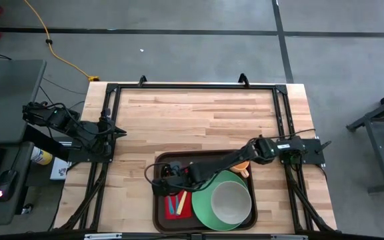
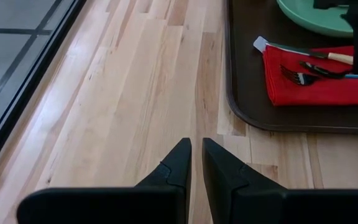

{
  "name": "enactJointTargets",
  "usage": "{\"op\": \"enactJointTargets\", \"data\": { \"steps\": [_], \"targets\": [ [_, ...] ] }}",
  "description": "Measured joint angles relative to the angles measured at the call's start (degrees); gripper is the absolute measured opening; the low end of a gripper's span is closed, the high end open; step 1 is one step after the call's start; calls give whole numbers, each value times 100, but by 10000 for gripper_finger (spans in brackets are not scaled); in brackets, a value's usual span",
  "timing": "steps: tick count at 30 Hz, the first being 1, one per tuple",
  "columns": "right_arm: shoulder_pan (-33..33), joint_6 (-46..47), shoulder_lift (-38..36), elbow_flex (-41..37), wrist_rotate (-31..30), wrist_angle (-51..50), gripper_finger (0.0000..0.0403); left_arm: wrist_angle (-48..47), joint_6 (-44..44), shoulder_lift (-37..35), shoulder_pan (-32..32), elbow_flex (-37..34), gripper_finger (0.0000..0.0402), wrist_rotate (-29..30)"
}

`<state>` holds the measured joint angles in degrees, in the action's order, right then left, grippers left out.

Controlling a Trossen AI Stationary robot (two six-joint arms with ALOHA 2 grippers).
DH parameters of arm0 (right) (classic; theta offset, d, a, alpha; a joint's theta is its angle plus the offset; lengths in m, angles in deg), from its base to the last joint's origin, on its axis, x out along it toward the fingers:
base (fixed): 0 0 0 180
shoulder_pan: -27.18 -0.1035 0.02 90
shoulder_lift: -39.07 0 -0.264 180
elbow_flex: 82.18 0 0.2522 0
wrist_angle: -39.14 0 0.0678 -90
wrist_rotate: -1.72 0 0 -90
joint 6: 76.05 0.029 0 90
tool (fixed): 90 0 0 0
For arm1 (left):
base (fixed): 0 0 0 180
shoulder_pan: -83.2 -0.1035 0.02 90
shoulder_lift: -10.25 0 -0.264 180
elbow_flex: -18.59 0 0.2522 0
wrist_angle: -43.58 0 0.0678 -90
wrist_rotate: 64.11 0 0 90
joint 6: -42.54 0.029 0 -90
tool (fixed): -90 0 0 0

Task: Set up tray
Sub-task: Put the blue spoon on the red napkin to the left of the blue fork

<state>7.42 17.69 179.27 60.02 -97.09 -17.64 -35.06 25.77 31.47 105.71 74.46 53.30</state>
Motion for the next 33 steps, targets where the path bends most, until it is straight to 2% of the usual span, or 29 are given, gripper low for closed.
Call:
{"op": "enactJointTargets", "data": {
  "steps": [10, 21, 33],
  "targets": [
    [-2, 37, 85, 3, 68, -104, 0, -1, 0, 0, 0, 0, 67, 1],
    [-2, 94, 335, -2, 491, 18, 0, 4, 0, -1, 1, 0, 67, 3],
    [112, 47, 343, 0, 282, 109, 0, 0, -2, 1, 0, 0, 67, 0]
  ]
}}
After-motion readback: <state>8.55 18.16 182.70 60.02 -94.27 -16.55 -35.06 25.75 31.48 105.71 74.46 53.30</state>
